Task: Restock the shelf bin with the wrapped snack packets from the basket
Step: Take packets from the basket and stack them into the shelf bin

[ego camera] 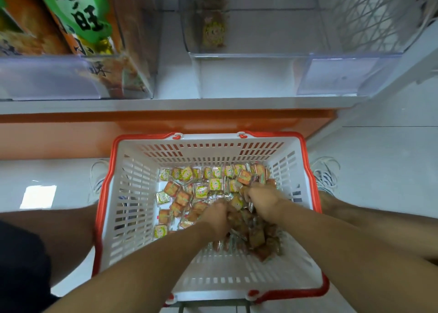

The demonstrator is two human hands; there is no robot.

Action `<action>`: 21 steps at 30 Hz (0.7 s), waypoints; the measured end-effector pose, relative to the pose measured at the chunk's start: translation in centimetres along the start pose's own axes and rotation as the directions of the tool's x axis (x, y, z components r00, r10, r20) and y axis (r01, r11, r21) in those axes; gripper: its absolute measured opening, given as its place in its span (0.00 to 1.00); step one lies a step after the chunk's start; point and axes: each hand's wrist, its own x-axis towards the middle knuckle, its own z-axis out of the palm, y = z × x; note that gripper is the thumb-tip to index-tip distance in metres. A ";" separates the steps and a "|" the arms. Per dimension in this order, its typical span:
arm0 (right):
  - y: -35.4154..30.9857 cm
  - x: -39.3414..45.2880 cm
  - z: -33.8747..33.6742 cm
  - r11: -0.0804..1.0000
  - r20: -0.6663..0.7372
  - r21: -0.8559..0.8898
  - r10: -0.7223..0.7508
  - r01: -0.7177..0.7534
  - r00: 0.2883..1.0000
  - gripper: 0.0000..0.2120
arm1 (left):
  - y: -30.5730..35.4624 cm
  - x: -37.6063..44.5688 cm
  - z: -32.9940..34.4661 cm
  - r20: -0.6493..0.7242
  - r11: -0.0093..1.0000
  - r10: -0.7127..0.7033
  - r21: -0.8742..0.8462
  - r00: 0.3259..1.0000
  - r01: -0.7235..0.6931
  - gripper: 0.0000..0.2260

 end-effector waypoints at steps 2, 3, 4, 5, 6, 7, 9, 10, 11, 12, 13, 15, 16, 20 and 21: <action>-0.1 -0.4 -1.0 0.999 -0.004 -0.037 -0.022 0.021 1.000 0.18 | -0.3 -0.2 -0.7 -0.054 0.995 -0.053 -0.090 0.997 0.048 0.09; -0.2 -0.7 -1.8 0.998 0.004 -0.046 -0.033 0.033 0.999 0.17 | -0.4 -0.3 -1.3 -0.066 0.988 -0.078 -0.136 0.995 0.068 0.11; -0.3 -0.9 -2.7 0.998 0.020 -0.036 -0.042 0.043 0.999 0.14 | -0.4 -0.4 -2.1 -0.069 0.982 -0.091 -0.171 0.994 0.078 0.13; -0.4 -1.1 -3.9 0.999 0.043 -0.017 -0.051 0.052 0.998 0.12 | -0.4 -0.6 -3.2 -0.069 0.977 -0.087 -0.203 0.994 0.072 0.14; -0.6 -1.4 -5.1 0.998 0.068 0.003 -0.065 0.064 0.996 0.12 | -0.2 -0.7 -4.4 -0.070 0.970 -0.071 -0.238 0.995 0.053 0.15; -0.8 -1.8 -6.4 0.997 0.085 0.019 -0.082 0.081 0.993 0.14 | 0.0 -1.0 -5.7 -0.069 0.960 -0.051 -0.277 0.996 0.030 0.15; -1.3 -3.1 -9.1 0.993 0.089 0.037 -0.119 0.116 0.989 0.16 | 0.9 -2.0 -8.6 -0.054 0.940 -0.011 -0.341 0.998 -0.008 0.14; -1.5 -3.9 -10.5 0.990 0.079 0.047 -0.138 0.135 0.987 0.17 | 1.6 -2.8 -10.1 -0.041 0.927 0.012 -0.374 0.999 -0.026 0.14; -1.8 -4.9 -12.0 0.986 0.064 0.062 -0.158 0.154 0.985 0.17 | 2.3 -3.6 -11.6 -0.029 0.912 0.033 -0.409 0.999 -0.041 0.13; -2.1 -6.2 -13.5 0.981 0.041 0.092 -0.175 0.170 0.984 0.18 | 3.1 -4.5 -13.1 -0.026 0.893 0.053 -0.445 0.998 -0.059 0.11; -2.3 -7.5 -15.0 0.972 0.007 0.140 -0.190 0.187 0.982 0.19 | 4.1 -5.4 -14.6 -0.034 0.873 0.078 -0.480 0.996 -0.085 0.08; -2.8 -10.5 -18.0 0.921 -0.061 0.316 -0.220 0.228 0.974 0.18 | 6.1 -7.6 -17.7 -0.074 0.828 0.141 -0.538 0.987 -0.159 0.06; -3.1 -12.2 -19.5 0.881 -0.083 0.403 -0.235 0.248 0.968 0.17 | 7.2 -8.9 -19.2 -0.098 0.802 0.173 -0.563 0.980 -0.198 0.07; -4.4 -18.4 -25.0 0.735 -0.193 0.569 -0.317 0.369 0.929 0.16 | 10.4 -14.4 -24.9 -0.203 0.639 0.286 -0.688 0.937 -0.344 0.06; -4.8 -19.7 -26.1 0.703 -0.252 0.582 -0.321 0.408 0.913 0.18 | 11.1 -15.7 -26.1 -0.232 0.584 0.307 -0.720 0.923 -0.376 0.05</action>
